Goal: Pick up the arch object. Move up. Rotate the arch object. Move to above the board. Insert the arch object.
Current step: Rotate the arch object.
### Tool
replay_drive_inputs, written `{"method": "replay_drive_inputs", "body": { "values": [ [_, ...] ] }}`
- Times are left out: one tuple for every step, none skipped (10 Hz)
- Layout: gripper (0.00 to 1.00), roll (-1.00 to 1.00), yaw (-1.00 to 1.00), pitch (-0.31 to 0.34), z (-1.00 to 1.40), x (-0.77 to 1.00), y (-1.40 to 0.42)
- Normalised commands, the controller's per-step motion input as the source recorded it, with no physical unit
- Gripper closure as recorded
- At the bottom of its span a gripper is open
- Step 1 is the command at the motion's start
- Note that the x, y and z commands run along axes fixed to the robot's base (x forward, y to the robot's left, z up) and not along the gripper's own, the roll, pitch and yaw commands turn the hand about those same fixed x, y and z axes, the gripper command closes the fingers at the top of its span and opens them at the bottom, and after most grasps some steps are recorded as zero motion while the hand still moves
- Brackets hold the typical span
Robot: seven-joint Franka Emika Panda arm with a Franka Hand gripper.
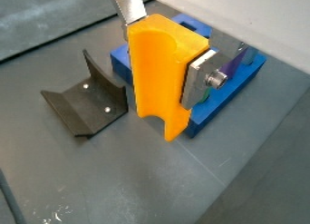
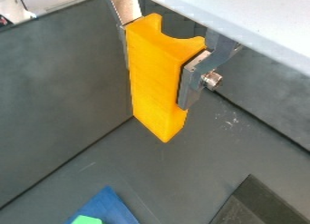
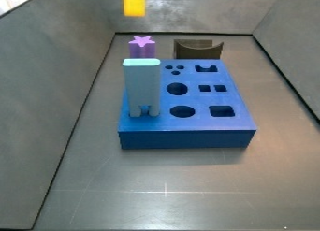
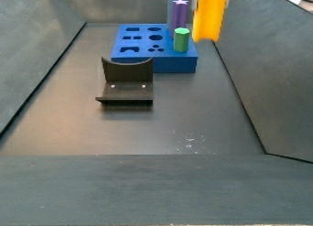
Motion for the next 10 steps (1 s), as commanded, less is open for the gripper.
{"method": "replay_drive_inputs", "body": {
  "values": [
    [1.0,-0.03,0.02,-0.029,-1.0,0.02,0.0],
    [1.0,-0.03,0.02,-0.032,-1.0,0.02,0.0],
    [1.0,-0.04,0.01,-0.032,-1.0,0.02,0.0],
    [1.0,-0.05,0.01,-0.033,-1.0,0.02,-0.01],
    [1.0,-0.06,0.01,-0.037,-1.0,0.02,-0.01],
    [1.0,-0.07,0.01,-0.038,-1.0,0.03,-0.01],
    [1.0,-0.07,0.01,-0.041,-1.0,0.02,-0.01],
    [1.0,-0.08,0.01,-0.044,-1.0,0.02,-0.01],
    [1.0,-0.09,0.01,-0.047,-1.0,0.03,-0.01],
    [1.0,-0.1,0.01,-0.045,-1.0,0.03,-0.01]
  ]
}}
